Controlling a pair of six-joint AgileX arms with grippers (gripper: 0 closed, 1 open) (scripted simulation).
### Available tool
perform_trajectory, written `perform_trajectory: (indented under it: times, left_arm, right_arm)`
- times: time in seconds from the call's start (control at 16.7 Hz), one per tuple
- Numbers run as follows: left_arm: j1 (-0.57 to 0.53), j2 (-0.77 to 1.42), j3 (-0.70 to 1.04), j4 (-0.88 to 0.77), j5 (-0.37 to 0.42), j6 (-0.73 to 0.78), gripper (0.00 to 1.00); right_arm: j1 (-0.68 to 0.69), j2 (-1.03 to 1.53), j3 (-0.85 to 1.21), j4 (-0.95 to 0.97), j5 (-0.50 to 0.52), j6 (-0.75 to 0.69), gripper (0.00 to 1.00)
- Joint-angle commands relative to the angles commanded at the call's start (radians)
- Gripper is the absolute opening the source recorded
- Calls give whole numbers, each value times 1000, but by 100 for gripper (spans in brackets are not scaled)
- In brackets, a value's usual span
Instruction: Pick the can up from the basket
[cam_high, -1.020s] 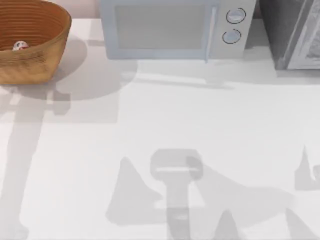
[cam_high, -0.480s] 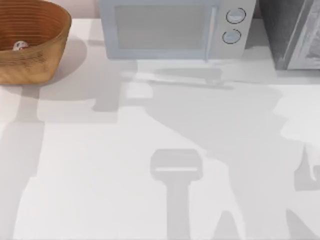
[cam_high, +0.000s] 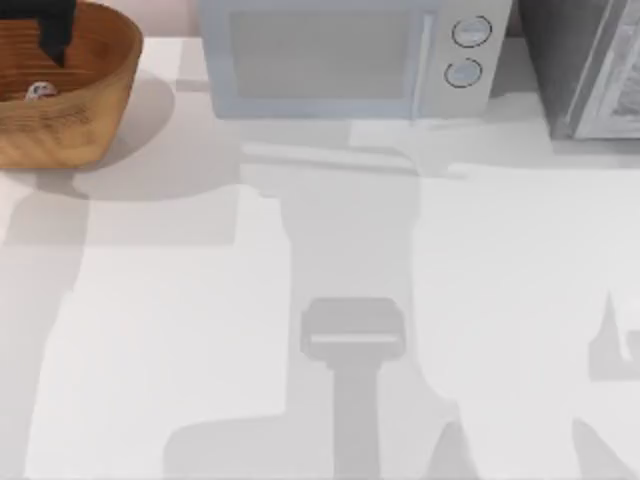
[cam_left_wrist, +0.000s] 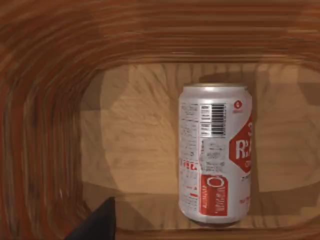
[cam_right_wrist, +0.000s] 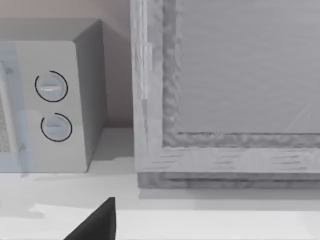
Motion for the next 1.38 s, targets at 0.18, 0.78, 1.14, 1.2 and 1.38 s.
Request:
perform_trajectory:
  times: [0.18, 0.78, 1.14, 1.2, 1.38]
  left_arm:
    - [3, 129, 135, -70, 5, 5, 100]
    - [0, 182, 168, -79, 7, 4, 100]
    - [-3, 182, -7, 97, 6, 1, 100]
    - [-3, 183, -29, 119, 6, 1, 100]
    - [-3, 183, -43, 133, 6, 1, 100]
  right_arm:
    - [0, 0, 0, 0, 0, 0, 100]
    - [0, 0, 0, 0, 0, 0, 100]
    - [0, 0, 0, 0, 0, 0, 100]
    - [0, 0, 0, 0, 0, 0, 100]
    - [0, 0, 0, 0, 0, 0, 100]
